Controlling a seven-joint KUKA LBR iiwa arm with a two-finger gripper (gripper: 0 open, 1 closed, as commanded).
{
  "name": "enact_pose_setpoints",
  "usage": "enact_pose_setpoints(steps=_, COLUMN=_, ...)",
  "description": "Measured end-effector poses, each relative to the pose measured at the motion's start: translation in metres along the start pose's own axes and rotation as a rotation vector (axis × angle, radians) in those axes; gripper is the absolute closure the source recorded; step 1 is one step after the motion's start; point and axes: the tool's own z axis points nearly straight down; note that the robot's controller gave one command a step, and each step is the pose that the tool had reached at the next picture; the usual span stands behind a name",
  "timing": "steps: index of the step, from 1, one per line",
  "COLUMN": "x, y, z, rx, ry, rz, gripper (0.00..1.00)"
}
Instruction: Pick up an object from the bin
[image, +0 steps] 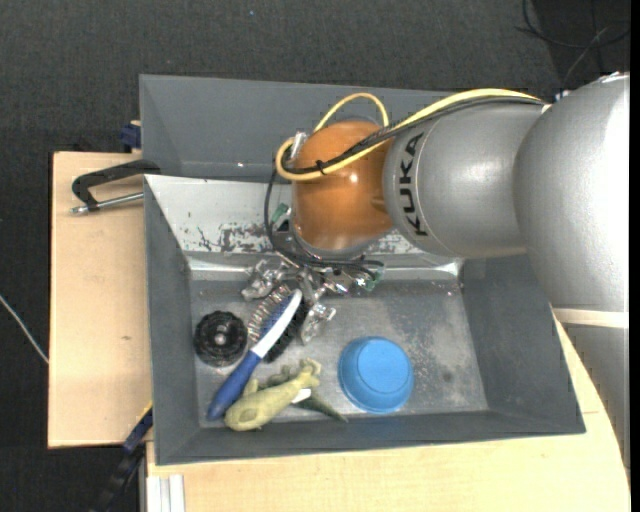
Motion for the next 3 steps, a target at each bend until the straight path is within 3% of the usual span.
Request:
enact_pose_setpoints(steps=1, x=0.001, y=-0.002, z=-0.002, rx=0.000, ry=0.006, rz=0.001, gripper=1.00)
enact_pose_setpoints(steps=2, x=-0.003, y=-0.003, z=-0.110, rx=0.007, ry=-0.006, rz=0.003, gripper=1.00)
enact_pose_setpoints(steps=3, x=-0.005, y=-0.003, z=-0.121, rx=0.002, ry=-0.001, rz=0.005, gripper=1.00)
